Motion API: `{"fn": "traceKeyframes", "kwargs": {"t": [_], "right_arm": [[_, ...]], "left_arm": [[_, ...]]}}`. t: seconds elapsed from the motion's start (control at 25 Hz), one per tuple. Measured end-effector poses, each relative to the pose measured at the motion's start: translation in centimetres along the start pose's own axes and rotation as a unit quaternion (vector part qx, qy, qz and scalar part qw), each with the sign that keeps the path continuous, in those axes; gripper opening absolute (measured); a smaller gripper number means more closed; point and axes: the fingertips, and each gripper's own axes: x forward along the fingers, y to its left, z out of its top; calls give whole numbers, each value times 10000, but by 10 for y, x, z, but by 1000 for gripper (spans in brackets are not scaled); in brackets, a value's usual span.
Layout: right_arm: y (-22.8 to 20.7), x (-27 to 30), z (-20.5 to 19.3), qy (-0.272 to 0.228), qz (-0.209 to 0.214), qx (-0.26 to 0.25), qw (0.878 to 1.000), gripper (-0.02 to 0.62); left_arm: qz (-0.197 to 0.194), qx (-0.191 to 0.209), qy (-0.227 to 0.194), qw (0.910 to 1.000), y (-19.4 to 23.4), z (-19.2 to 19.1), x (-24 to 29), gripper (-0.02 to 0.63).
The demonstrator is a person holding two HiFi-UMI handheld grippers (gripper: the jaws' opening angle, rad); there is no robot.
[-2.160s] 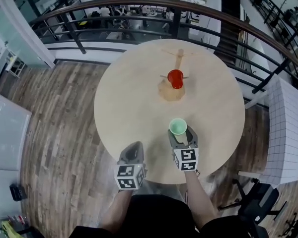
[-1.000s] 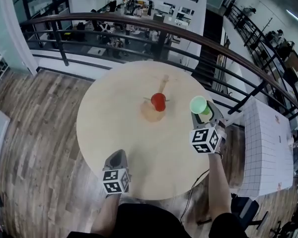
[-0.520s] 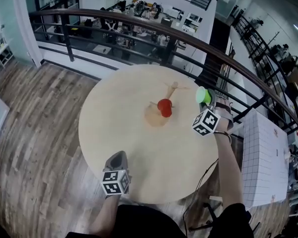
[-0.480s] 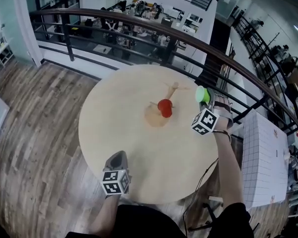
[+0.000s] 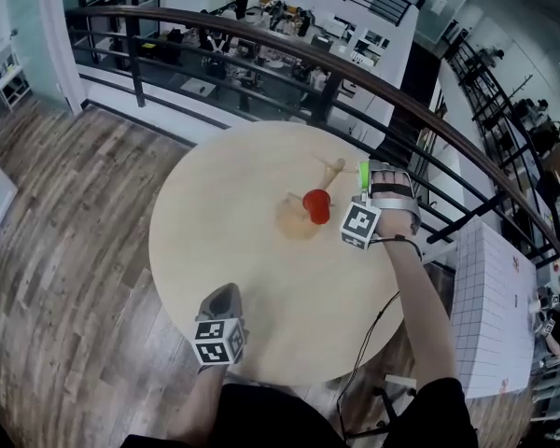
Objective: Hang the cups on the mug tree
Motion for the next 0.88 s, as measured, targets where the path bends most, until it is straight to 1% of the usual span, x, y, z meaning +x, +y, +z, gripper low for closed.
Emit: {"fn": "traceKeyframes", "kwargs": {"t": [0.24, 0.44, 0.52, 0.64, 0.88], "right_arm": [[5, -3, 27, -11, 53, -314, 9995, 290], [18, -4, 33, 76, 164, -305, 9994, 291], [17, -6, 34, 74, 166, -228, 9996, 295], [12, -14, 36, -89, 116, -52, 9999, 301], [4, -53, 28, -554, 77, 753, 9956, 308]], "left_arm": [[-33, 22, -17, 10000, -3, 1, 0, 12], [-49, 35, -17, 10000, -10, -7, -1, 12], [-51, 41, -12, 10000, -10, -5, -3, 12], [-76, 37, 11, 10000, -9, -4, -6, 12], [-190, 107, 61, 9997, -21, -4, -5, 12]]}}
